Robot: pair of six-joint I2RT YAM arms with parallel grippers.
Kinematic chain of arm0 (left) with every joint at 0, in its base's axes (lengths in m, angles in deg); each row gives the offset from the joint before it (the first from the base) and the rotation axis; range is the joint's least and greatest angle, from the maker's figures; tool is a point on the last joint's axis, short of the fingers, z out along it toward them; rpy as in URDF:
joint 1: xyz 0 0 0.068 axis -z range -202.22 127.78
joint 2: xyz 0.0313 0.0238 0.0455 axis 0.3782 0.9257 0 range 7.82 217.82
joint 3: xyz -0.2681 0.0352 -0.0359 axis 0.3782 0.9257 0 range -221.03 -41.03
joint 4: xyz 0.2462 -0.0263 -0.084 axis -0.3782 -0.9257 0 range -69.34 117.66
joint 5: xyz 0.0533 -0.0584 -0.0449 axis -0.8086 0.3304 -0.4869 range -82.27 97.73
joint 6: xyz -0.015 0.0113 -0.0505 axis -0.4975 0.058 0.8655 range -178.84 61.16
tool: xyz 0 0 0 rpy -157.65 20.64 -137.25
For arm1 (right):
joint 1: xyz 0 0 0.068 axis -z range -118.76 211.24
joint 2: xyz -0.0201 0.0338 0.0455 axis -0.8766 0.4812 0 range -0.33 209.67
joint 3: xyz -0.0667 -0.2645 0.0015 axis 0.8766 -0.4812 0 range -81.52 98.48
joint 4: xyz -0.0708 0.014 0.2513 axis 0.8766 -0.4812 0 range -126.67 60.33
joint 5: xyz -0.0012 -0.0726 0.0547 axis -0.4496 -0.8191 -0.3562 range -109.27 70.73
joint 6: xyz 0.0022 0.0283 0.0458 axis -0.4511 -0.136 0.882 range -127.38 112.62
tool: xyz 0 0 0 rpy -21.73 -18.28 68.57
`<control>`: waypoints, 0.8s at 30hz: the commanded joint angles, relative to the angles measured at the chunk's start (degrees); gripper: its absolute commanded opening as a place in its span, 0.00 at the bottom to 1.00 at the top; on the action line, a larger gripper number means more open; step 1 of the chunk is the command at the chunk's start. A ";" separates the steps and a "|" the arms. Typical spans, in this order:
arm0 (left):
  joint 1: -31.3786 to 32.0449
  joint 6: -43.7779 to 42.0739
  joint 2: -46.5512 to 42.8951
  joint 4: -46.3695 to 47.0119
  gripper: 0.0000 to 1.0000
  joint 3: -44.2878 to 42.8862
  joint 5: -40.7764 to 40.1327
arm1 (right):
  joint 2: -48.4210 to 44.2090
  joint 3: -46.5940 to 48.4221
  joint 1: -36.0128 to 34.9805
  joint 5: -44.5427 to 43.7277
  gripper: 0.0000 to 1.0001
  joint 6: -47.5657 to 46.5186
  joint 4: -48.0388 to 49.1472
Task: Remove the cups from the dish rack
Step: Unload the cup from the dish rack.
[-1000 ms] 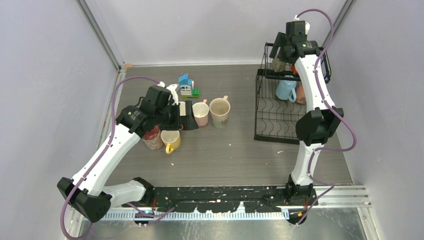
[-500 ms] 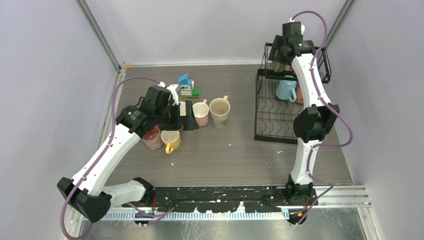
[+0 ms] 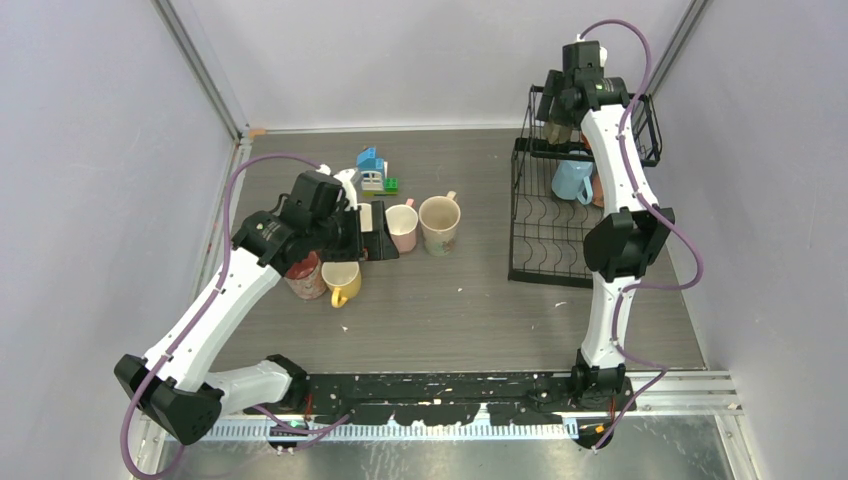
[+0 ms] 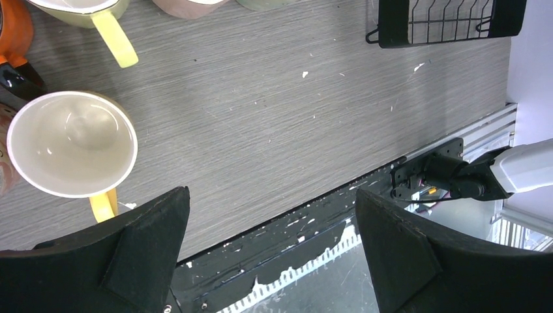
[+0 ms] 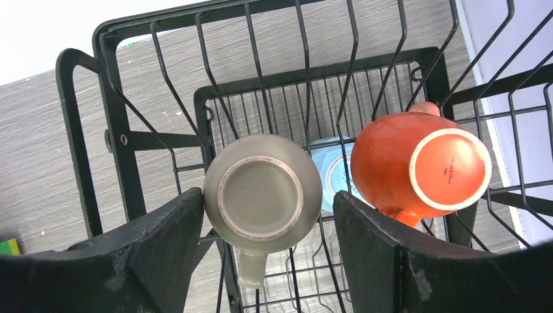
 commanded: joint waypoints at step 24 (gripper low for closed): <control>0.77 1.22 -0.16 2.20 1.00 -0.53 1.53 | -1.44 -0.10 -0.45 1.77 0.65 0.56 -1.38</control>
